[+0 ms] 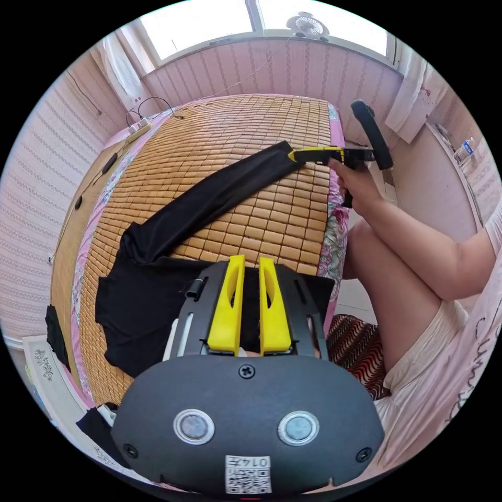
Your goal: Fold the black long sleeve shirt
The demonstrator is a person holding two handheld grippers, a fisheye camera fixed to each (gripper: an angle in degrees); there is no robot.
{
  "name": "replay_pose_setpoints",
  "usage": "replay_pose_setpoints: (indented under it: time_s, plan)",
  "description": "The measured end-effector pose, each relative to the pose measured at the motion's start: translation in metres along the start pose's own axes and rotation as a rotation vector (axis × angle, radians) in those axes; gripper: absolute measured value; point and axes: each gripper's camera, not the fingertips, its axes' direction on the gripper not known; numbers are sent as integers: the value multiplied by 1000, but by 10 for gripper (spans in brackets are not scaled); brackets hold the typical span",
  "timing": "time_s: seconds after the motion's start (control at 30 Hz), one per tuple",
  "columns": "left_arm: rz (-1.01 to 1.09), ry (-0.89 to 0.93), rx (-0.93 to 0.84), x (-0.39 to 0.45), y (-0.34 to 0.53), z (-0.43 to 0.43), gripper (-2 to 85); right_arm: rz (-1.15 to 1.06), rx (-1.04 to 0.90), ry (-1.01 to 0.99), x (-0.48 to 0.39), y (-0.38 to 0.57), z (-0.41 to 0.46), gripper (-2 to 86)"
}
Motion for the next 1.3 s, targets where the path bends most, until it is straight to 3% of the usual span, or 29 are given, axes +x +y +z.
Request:
replay_pose_setpoints:
  time_s: [0.3,0.47,0.7,0.93,1.17,1.3]
  plan:
    - [62,-27,82,-33,-138,55,55,-33,-75,41,18,-16,3,29]
    - [59,-17,-58,-42,-203,119,53,-37,-87,-67,40,-23,-5,12]
    - [93,3,-67,-45,-208,127,30,-173,-199,-179,64,-24,-8,6]
    - [114,79,-18,-50,-206,92,52,-132,-87,-162,72,-21,-19,29]
    - [252,121,-43,-24,-219,79,75,-141,-151,-148,60,-16,-2,63]
    - [306,79,-77,-14,-214,74,11,-143,-174,-190,60,-11,2,26]
